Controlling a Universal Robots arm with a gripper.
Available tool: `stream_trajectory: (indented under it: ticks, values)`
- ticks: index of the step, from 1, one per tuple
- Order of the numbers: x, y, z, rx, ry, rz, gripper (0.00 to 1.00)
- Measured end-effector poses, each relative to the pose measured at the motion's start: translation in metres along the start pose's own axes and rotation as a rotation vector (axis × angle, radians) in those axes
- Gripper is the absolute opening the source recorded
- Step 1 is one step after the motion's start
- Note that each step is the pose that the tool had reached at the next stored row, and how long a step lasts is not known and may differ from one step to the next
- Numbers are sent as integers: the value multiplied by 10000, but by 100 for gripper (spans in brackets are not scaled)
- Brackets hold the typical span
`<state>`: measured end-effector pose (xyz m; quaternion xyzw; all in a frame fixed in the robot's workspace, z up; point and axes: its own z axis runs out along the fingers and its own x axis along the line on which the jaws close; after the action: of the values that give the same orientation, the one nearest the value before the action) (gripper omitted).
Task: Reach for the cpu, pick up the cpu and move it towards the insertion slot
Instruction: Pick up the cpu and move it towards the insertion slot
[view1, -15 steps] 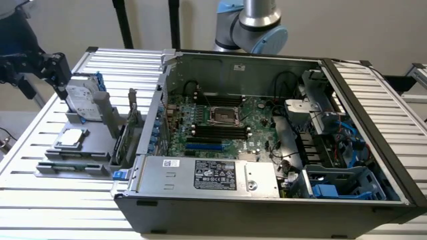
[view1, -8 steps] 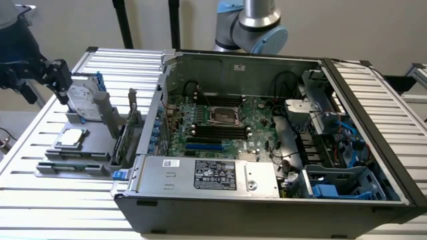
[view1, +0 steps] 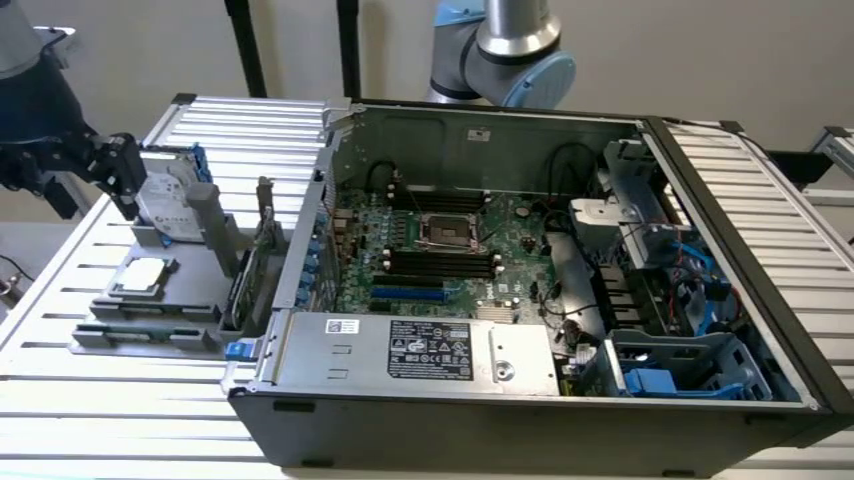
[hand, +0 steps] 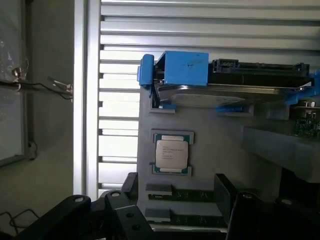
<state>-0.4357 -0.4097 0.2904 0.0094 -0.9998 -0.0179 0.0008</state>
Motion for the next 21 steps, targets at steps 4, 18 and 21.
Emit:
stream_trajectory:
  ticks: [4,18,21]
  values:
    - [5,-12,72,0,0,-1,71]
    - [14,-75,325,0,0,-2,71]
    - [14,-82,378,0,0,-1,71]
